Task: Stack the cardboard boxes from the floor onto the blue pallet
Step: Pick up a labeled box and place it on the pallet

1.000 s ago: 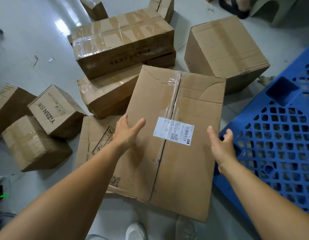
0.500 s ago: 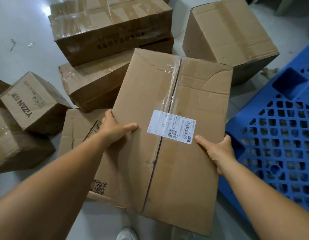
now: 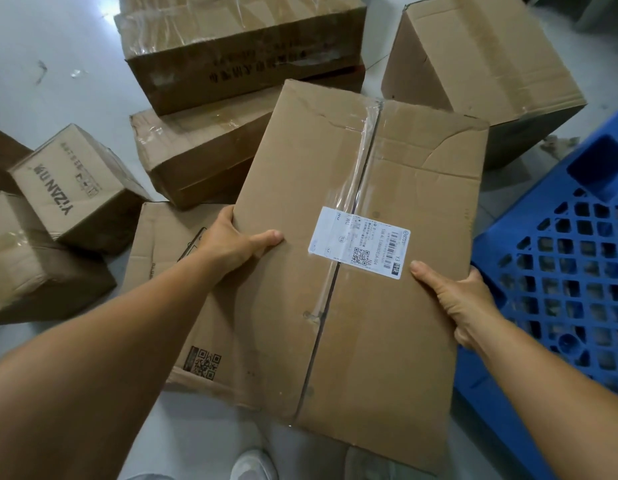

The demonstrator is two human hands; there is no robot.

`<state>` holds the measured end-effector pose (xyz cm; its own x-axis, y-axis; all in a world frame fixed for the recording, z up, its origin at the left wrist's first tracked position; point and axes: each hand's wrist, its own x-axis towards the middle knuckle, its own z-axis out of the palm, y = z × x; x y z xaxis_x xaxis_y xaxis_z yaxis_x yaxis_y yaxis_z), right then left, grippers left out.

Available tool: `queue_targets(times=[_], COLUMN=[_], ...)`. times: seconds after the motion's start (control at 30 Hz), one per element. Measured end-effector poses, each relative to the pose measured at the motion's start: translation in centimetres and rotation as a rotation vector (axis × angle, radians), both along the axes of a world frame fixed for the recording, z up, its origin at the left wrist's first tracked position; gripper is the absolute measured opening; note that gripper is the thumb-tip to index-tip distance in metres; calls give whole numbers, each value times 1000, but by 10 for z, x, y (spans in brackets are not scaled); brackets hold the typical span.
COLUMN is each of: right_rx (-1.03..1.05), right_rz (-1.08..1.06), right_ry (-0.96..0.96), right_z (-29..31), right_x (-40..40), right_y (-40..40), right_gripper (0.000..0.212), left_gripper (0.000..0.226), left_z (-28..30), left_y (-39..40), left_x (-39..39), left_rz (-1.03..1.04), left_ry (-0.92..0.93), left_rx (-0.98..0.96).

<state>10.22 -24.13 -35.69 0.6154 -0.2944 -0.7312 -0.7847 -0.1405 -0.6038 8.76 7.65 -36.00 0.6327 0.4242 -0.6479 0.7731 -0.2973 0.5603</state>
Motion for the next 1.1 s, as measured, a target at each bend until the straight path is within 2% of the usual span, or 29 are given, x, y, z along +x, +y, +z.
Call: queue_targets(times=[0.33,0.83,0.97,1.1], right_rx=[17,-51,-52,-64], right_rz=[-27,-72,-118,-178], right_ry=[-16,-65,-68,-63], right_z=[34,182,221,258], right_x=[-15,-44,-62,-84], right_y=[-9,-54,-70,-90], right_gripper=[77,102,98,103], left_gripper=[91,98,98,97], left_z=[39,189,229,262], left_y=[-13,-61,-82,-109], left_x=[-13,-16,-18,-23], left_rz=[-5,-96,-139,-186], left_ry=[-36,2,-21,-30], left_rx=[-6,11,29,33])
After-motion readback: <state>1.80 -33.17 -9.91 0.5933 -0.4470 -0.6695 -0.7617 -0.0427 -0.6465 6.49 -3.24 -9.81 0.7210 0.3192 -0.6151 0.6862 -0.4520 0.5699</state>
